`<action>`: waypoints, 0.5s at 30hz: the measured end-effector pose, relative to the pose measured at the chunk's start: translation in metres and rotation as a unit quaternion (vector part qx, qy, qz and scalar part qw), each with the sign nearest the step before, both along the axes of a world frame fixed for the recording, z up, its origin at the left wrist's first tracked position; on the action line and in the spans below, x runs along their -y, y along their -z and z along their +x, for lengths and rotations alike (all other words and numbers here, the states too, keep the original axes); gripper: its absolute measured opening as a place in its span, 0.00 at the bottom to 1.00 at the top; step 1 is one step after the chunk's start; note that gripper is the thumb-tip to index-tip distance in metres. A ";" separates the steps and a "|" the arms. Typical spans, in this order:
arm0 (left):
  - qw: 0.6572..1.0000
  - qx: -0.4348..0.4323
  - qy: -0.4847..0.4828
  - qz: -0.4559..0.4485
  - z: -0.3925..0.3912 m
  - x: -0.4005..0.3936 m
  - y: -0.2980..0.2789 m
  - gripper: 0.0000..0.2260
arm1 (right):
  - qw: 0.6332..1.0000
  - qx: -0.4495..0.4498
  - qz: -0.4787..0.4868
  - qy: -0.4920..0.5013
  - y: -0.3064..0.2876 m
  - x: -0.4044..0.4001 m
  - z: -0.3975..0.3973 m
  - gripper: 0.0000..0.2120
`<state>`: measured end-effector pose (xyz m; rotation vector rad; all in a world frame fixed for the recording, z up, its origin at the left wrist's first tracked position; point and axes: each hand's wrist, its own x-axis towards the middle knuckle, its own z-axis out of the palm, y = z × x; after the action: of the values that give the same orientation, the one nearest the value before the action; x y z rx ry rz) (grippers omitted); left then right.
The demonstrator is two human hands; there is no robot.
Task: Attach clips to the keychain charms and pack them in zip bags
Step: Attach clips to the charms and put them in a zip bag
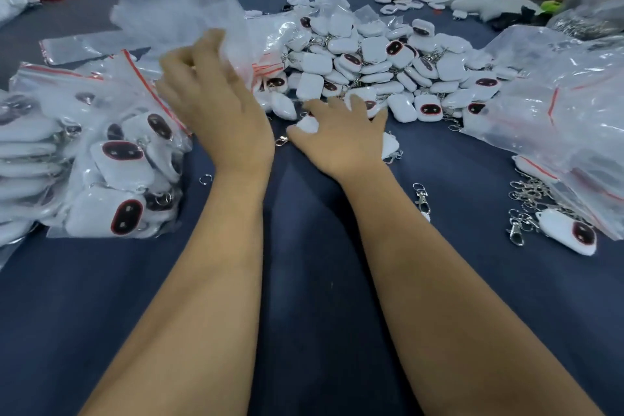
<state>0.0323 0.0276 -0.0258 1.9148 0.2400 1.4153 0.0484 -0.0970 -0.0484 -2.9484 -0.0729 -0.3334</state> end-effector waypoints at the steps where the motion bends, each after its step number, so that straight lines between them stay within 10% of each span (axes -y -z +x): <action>1: 0.996 -0.056 0.039 0.050 -0.001 0.001 0.000 0.18 | 1.000 0.006 -0.013 0.018 0.001 0.009 -0.003 0.26; 6: 0.895 -0.378 0.172 0.162 -0.005 0.010 0.020 0.14 | 0.993 0.074 -0.024 0.092 -0.001 0.030 -0.029 0.23; 12: 0.925 -0.364 0.097 0.054 -0.019 0.020 0.017 0.06 | 0.966 0.161 0.175 -0.105 -0.015 0.004 -0.050 0.13; 15: 0.941 -0.313 0.119 -0.050 -0.023 0.014 0.017 0.05 | 0.988 0.107 0.058 -0.091 -0.005 -0.004 -0.047 0.12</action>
<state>0.0091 0.0132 -0.0425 2.1735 0.3541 0.5929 0.0018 -0.0926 -0.0434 -2.7538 -0.3371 -0.6031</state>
